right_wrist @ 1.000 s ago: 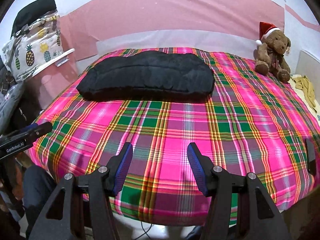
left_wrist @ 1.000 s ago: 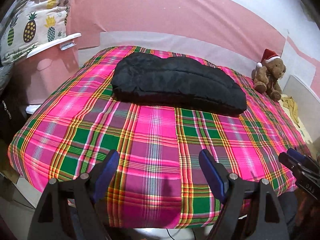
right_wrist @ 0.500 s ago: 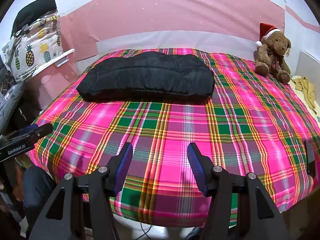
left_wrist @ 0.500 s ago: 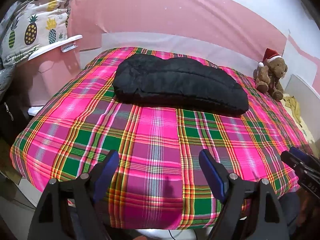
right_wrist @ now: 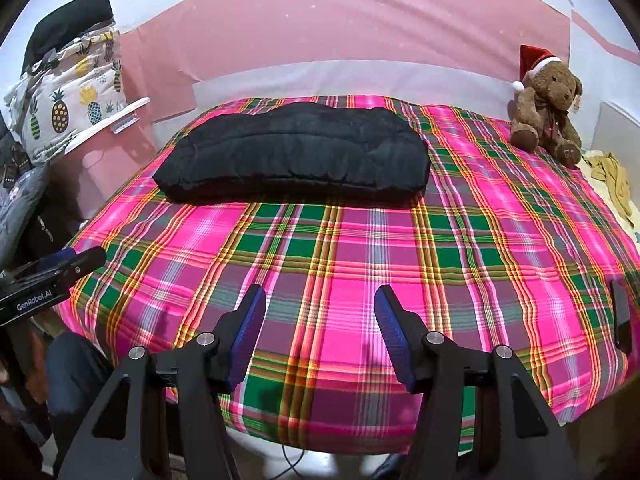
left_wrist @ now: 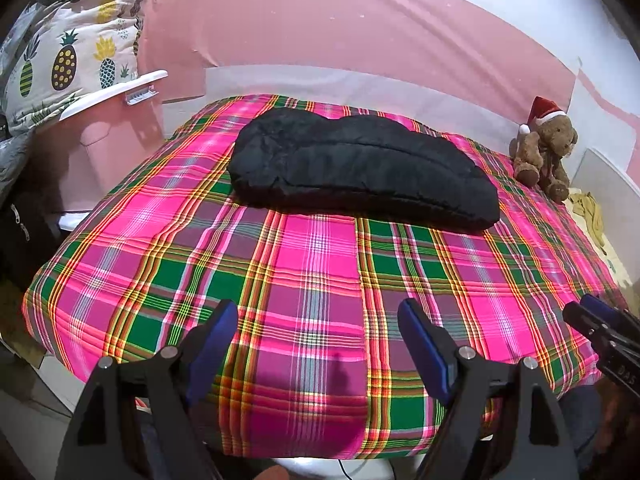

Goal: Fold large clothes

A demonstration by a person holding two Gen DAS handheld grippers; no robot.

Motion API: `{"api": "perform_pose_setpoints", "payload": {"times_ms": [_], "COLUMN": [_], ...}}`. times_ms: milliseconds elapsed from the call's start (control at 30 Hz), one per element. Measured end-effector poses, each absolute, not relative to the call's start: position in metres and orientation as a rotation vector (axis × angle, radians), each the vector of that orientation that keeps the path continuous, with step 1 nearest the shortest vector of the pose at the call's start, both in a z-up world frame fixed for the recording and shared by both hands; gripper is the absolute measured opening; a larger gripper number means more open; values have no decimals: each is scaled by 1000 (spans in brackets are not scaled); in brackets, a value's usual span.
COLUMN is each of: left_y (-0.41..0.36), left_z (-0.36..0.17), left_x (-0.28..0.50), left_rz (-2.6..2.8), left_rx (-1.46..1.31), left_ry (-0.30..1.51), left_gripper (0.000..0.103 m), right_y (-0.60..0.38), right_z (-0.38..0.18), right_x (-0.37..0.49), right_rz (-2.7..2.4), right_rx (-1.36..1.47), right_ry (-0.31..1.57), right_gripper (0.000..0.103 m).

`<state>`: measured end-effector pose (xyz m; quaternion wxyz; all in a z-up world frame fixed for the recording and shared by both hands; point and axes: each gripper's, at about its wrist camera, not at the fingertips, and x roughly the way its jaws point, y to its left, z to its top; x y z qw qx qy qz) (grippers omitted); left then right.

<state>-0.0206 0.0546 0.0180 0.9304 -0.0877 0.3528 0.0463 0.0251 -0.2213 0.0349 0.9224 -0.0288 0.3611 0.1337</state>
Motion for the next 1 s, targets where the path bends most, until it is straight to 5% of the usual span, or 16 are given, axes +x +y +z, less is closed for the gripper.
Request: {"api": "perform_pose_setpoints", "payload": {"times_ms": [1000], "left_y": [45], "left_z": [18], "left_x": [-24], "left_rz": [107], "left_rx": [-177], "left_ry": [741], "left_gripper": [83], "right_y": [-221], "right_z": [33], "right_x": [25], "right_rz": [272], "right_rx": [-59], "right_ry": [748], "right_gripper": [57]}}
